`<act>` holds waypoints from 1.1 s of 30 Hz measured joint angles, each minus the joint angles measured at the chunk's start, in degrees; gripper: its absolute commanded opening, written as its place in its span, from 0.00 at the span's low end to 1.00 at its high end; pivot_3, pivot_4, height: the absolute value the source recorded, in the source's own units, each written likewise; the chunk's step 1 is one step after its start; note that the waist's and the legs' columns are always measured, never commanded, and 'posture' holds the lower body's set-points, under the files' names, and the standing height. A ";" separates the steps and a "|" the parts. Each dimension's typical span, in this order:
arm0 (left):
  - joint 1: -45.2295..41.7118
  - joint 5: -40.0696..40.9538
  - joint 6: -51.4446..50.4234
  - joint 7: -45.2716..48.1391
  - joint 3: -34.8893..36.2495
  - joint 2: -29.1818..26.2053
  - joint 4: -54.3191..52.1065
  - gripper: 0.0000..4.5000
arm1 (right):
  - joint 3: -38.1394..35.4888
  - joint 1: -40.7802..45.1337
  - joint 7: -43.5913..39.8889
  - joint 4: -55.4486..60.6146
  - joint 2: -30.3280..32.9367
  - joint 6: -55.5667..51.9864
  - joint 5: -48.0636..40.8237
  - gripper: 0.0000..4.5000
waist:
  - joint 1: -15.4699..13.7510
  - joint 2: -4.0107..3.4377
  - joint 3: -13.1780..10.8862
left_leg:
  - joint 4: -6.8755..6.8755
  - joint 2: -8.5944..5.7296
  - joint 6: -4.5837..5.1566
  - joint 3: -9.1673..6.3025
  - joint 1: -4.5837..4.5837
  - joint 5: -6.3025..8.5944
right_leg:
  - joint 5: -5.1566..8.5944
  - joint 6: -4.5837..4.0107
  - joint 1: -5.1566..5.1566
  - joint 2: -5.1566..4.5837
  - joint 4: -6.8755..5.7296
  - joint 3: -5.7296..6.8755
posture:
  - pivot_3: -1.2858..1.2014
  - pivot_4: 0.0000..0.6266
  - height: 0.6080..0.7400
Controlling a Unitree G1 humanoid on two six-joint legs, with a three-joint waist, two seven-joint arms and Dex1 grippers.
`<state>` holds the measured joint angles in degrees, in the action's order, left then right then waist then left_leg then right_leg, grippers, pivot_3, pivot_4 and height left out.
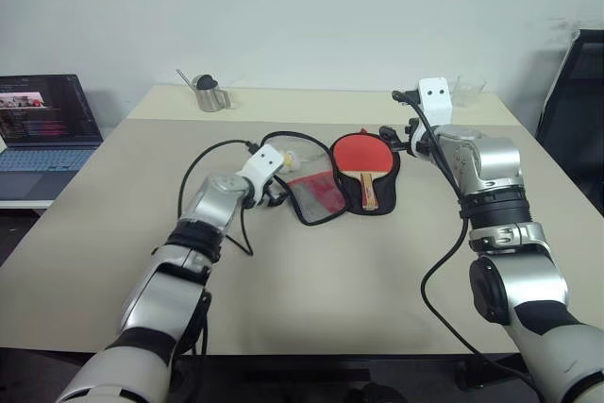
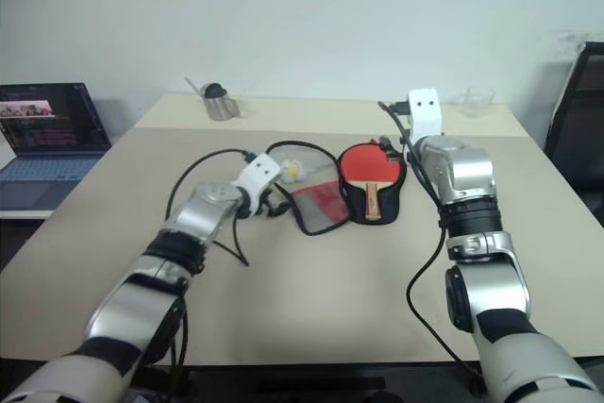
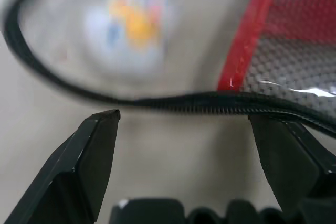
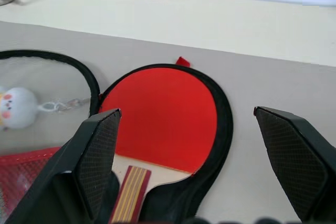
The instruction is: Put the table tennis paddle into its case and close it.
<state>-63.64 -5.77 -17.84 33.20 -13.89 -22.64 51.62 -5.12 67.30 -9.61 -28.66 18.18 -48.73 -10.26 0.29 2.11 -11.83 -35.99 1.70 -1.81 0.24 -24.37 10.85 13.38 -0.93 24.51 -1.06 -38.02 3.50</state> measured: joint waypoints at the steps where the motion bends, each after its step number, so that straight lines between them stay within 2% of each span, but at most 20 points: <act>1: -0.98 0.01 1.05 0.02 0.39 0.72 0.52 0.95 | -0.18 0.00 0.03 0.00 0.02 0.09 0.03 0.99 | 0.02 0.00 0.00 | 0.01 0.00 0.01 0.00 0.00 0.01 | 0.00 0.00 0.00 0.00 0.00 0.01 | 0.52 0.24 1.00; 7: -3.30 -0.19 7.13 -1.79 1.52 3.77 0.95 0.95 | -1.05 0.00 1.10 0.00 1.36 0.88 0.28 0.99 | 0.04 -0.01 -0.01 | 0.02 0.02 0.03 -0.03 -0.01 0.02 | -0.01 -0.01 0.06 -0.04 -0.04 0.04 | 0.52 0.24 1.00; 13: -7.18 -0.03 8.52 -2.87 2.87 9.80 -1.74 0.95 | -1.64 0.00 1.72 -0.15 2.02 2.04 0.81 0.99 | -0.06 -0.01 0.00 | -0.01 -0.06 0.04 0.01 -0.06 0.02 | -0.01 0.01 0.06 -0.03 -0.03 0.04 | 0.52 0.24 1.00; 19: -2.85 -4.41 3.69 -7.06 -1.33 15.71 -12.75 0.95 | -2.08 0.57 1.17 -0.84 6.07 3.29 2.18 0.99 | -0.07 -0.05 0.00 | 0.01 -0.06 0.04 0.00 -0.05 0.02 | -0.01 0.01 0.06 -0.02 -0.04 0.02 | 0.52 0.24 1.00; 21: 0.24 -6.69 1.79 -7.33 -4.23 15.96 -15.58 0.95 | -2.52 1.00 1.07 -0.92 7.32 3.77 2.42 0.99 | 0.22 -0.06 0.00 | 0.02 -0.03 0.04 0.05 0.02 0.02 | -0.01 0.01 0.06 -0.02 -0.08 -0.07 | 0.52 0.24 1.00; 25: 5.25 -7.79 -1.47 -5.91 -5.03 11.26 -20.00 0.95 | -2.85 1.54 0.08 -2.64 10.80 5.44 2.62 0.99 | 1.06 -0.11 -0.03 | 0.01 0.10 0.05 -0.01 0.05 0.00 | -0.03 -0.04 0.11 -0.01 -0.18 -0.05 | 0.52 0.24 1.00; 28: 6.68 -4.43 -5.05 -2.60 0.18 6.68 -26.06 0.95 | -3.82 1.86 -3.54 -3.85 13.10 3.91 1.99 0.99 | 1.45 -0.12 -0.03 | 0.01 0.12 0.07 0.02 0.06 -0.01 | -0.03 -0.05 0.13 0.00 -0.20 -0.07 | 0.52 0.24 1.00; 33: 10.44 1.71 -6.93 8.23 3.23 -1.50 -40.47 0.95 | -2.70 1.31 -8.46 -3.74 10.67 -0.64 -0.07 0.99 | 1.58 -0.20 0.00 | 0.04 0.10 0.07 0.15 0.14 0.00 | -0.03 -0.06 0.12 0.00 -0.19 -0.23 | 0.52 0.24 1.00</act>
<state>-53.20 -4.06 -24.77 41.43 -10.66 -24.14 11.14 -7.82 68.61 -18.06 -32.40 28.85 -49.36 -10.33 1.87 1.92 -11.83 -35.95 1.80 -1.74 0.39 -24.23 10.85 13.35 -0.98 24.63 -1.06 -38.21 3.27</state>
